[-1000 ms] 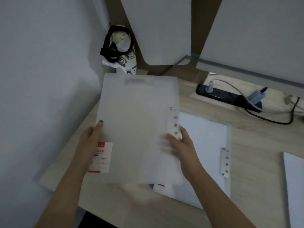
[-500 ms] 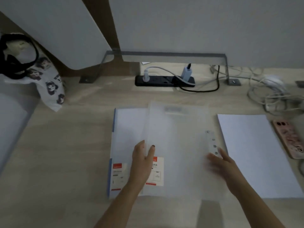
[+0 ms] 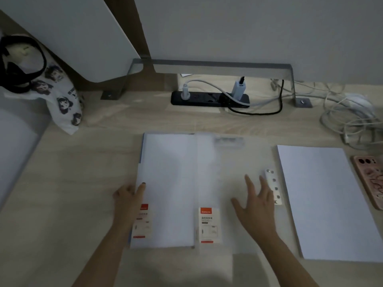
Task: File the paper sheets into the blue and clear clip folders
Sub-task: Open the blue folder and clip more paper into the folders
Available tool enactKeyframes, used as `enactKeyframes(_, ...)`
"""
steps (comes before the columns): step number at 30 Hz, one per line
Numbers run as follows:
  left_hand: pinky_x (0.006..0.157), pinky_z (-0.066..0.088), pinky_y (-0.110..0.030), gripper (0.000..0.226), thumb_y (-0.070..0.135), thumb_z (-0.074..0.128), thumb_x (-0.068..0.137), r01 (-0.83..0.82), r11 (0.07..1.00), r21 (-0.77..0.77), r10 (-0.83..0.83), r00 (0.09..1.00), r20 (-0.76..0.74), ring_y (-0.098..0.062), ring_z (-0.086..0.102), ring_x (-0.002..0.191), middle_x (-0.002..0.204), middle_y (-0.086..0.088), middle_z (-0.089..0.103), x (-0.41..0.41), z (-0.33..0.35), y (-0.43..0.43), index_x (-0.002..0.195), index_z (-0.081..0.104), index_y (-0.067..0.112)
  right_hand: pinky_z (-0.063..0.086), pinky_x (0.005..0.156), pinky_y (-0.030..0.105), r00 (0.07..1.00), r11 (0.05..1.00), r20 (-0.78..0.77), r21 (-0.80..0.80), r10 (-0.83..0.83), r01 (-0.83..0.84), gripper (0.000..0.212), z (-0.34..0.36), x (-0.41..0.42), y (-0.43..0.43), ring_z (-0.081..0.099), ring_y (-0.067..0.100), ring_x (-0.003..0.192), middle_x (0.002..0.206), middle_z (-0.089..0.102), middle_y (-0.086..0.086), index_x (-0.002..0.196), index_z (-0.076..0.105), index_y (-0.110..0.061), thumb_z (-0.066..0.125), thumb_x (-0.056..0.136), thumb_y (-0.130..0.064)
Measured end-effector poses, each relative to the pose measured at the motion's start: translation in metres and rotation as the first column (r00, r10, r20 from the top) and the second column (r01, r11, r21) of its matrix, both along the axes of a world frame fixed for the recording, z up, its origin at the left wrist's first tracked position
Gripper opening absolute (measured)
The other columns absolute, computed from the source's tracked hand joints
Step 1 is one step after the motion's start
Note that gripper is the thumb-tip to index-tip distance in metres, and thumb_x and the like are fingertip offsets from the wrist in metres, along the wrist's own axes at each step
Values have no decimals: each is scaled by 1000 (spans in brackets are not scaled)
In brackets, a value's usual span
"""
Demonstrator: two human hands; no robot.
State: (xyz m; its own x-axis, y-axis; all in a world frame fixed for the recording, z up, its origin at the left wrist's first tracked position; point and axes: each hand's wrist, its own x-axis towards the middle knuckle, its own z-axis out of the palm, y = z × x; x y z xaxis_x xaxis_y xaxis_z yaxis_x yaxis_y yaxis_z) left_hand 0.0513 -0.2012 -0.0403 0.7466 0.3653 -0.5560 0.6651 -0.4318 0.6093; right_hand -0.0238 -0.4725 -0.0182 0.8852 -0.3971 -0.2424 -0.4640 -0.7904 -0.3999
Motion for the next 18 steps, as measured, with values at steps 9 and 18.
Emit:
enactKeyframes(9,70,44,-26,27,30,50,94,11,860,-510,-45,997,-55,-22,58,76,84,-10,63,12,24,7,79,61,10,34,103,55,838,842,-149,-47,526,-537,76,-13,16,92,40,36,132,139,51,10,134,43,-29,7,83,-72)
enactKeyframes(18,70,34,-35,31,25,35,98,-138,981,134,88,941,325,-26,47,74,75,-10,50,-3,22,63,81,48,3,7,109,47,776,771,-254,-144,578,-621,77,-31,13,118,47,36,126,140,49,11,137,41,-26,12,83,-74)
